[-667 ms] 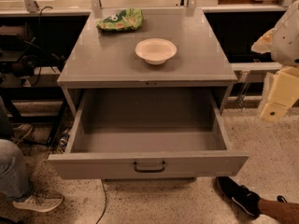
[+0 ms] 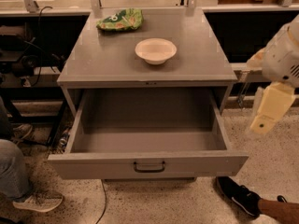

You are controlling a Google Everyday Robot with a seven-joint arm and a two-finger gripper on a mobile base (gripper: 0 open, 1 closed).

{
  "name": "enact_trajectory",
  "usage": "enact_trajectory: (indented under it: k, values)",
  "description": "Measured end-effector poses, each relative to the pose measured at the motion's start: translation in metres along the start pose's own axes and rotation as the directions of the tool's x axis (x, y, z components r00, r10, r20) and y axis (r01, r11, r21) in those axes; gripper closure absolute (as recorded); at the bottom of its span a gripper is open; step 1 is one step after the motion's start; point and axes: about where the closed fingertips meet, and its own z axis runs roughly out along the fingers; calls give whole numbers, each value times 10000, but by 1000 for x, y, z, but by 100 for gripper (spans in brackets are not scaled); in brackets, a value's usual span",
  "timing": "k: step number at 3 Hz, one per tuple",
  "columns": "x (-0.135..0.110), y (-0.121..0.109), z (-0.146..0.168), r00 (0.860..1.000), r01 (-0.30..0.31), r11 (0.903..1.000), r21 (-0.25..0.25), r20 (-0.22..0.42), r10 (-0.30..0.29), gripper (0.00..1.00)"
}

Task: Close top drawer

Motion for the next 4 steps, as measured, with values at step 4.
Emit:
enact_trajectory:
  k: [4]
  values:
    - [9,45,124,9846,-1741,9712,-1624,-138,1742,0]
